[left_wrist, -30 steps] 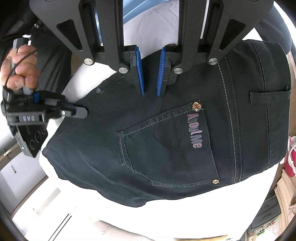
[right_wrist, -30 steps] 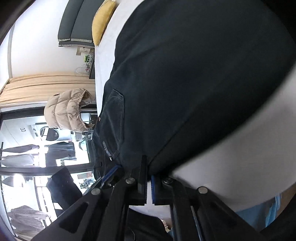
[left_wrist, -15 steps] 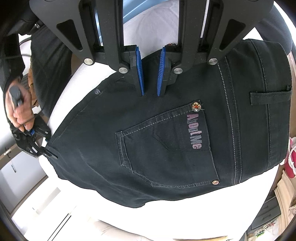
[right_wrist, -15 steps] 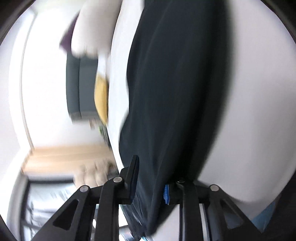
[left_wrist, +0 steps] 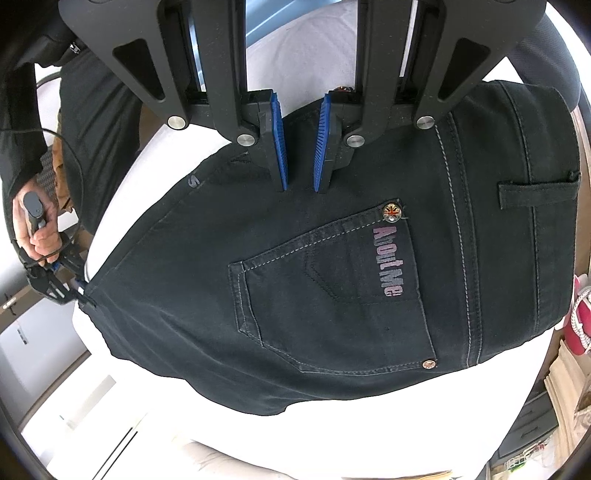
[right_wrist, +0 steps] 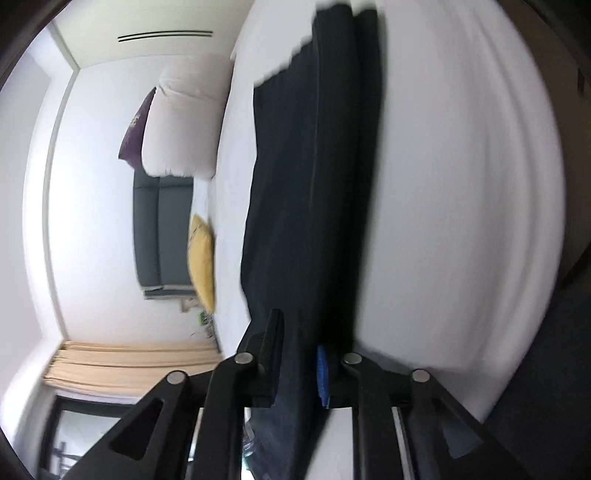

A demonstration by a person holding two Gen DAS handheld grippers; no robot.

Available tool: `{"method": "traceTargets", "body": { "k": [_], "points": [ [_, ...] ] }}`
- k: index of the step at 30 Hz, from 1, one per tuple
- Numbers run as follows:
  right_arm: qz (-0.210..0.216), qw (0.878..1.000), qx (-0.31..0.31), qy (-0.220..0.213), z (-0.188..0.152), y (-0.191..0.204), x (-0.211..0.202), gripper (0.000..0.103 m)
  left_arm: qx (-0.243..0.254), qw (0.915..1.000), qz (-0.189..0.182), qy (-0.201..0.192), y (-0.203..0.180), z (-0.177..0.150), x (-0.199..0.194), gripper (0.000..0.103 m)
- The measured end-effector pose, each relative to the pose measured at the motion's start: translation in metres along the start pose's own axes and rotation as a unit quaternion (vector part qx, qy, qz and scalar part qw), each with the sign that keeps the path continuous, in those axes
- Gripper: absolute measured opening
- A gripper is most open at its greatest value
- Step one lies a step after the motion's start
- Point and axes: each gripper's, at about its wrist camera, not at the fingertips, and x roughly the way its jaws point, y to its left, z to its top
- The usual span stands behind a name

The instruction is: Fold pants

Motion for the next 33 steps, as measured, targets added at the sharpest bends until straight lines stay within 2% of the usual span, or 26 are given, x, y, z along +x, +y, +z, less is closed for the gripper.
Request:
{"method": "traceTargets", "body": {
  "k": [1, 5, 6, 7, 8, 9, 10, 12, 14, 16, 18, 20, 22, 29, 33],
  "points": [
    [-0.013, 1.0, 0.002, -0.002, 0.005, -0.005, -0.004, 0.001, 0.0, 1.0, 0.0, 0.0, 0.0, -0.001, 0.0, 0.015],
    [0.003, 1.0, 0.021, -0.009, 0.017, -0.023, -0.017, 0.001, 0.001, 1.0, 0.002, 0.002, -0.001, -0.001, 0.0, 0.014],
    [-0.004, 1.0, 0.014, -0.018, 0.02, -0.02, -0.024, 0.004, 0.002, 1.0, 0.002, 0.002, -0.001, 0.0, 0.0, 0.014],
    [-0.017, 0.999, 0.008, -0.032, 0.022, -0.016, -0.033, 0.009, 0.001, 1.0, 0.002, 0.003, -0.001, 0.0, 0.001, 0.015],
    [-0.035, 0.998, 0.001, -0.048, 0.024, -0.012, -0.043, 0.019, 0.001, 1.0, 0.002, 0.003, -0.001, 0.0, 0.001, 0.015],
    [-0.062, 0.995, -0.013, -0.078, 0.026, -0.004, -0.055, 0.034, 0.001, 1.0, 0.002, 0.002, -0.001, 0.0, 0.001, 0.015],
    [-0.082, 0.991, -0.029, -0.106, 0.028, 0.005, -0.066, 0.038, 0.0, 1.0, 0.002, 0.001, -0.001, 0.0, 0.001, 0.015],
    [-0.08, 0.988, -0.047, -0.128, 0.034, 0.014, -0.077, 0.039, -0.001, 1.0, 0.003, -0.001, -0.001, -0.001, 0.002, 0.014],
    [-0.065, 0.99, -0.058, -0.107, 0.04, 0.022, -0.072, 0.039, -0.002, 1.0, 0.005, -0.001, -0.001, -0.001, 0.002, 0.015],
    [-0.081, 0.988, -0.069, -0.113, 0.044, 0.026, -0.069, 0.039, -0.001, 1.0, 0.008, 0.001, -0.002, -0.001, 0.002, 0.015],
    [-0.111, 0.983, -0.021, -0.142, 0.055, 0.013, -0.074, 0.04, -0.002, 1.0, 0.009, 0.001, -0.002, -0.002, 0.001, 0.015],
    [-0.121, 0.982, 0.041, -0.141, 0.067, -0.008, -0.073, 0.04, -0.004, 0.9999, 0.01, 0.0, -0.002, -0.002, 0.001, 0.015],
    [-0.126, 0.982, 0.04, -0.134, 0.078, -0.01, -0.064, 0.043, -0.003, 0.9999, 0.012, 0.001, -0.002, -0.002, 0.002, 0.015],
    [-0.059, 0.988, 0.063, -0.13, 0.107, -0.021, -0.054, 0.068, -0.004, 0.9998, 0.019, 0.006, -0.005, 0.001, 0.003, 0.015],
    [-0.037, 0.991, 0.049, -0.116, 0.107, -0.01, -0.048, 0.068, -0.007, 0.9998, 0.018, 0.006, -0.005, 0.001, 0.004, 0.015]
  ]
}}
